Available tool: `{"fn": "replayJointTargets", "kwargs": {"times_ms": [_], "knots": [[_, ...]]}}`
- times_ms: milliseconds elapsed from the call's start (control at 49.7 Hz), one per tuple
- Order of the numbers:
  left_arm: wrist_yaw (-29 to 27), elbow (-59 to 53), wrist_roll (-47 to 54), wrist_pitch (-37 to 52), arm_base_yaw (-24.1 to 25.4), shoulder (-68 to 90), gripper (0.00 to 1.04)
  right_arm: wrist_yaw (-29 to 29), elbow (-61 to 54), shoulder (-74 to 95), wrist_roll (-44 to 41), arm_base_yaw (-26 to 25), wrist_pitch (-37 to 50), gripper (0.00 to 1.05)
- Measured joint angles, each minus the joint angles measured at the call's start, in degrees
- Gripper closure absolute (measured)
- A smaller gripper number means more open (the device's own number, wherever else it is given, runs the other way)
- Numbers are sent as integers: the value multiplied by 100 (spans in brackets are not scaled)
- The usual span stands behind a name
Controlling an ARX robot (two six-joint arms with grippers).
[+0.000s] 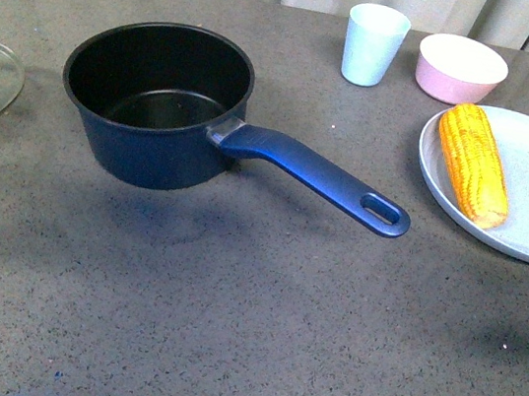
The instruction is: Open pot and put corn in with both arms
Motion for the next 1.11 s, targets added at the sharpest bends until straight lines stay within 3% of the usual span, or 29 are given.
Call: {"fn": "replayJointTargets", "kwargs": {"times_ms": [906, 1107], "knots": [[444, -181, 63, 789, -374, 848, 46, 0, 0, 0, 2, 0, 0, 9], [466, -297, 72, 874, -444, 857, 9, 0, 0, 0, 0, 0, 0, 9]]}}
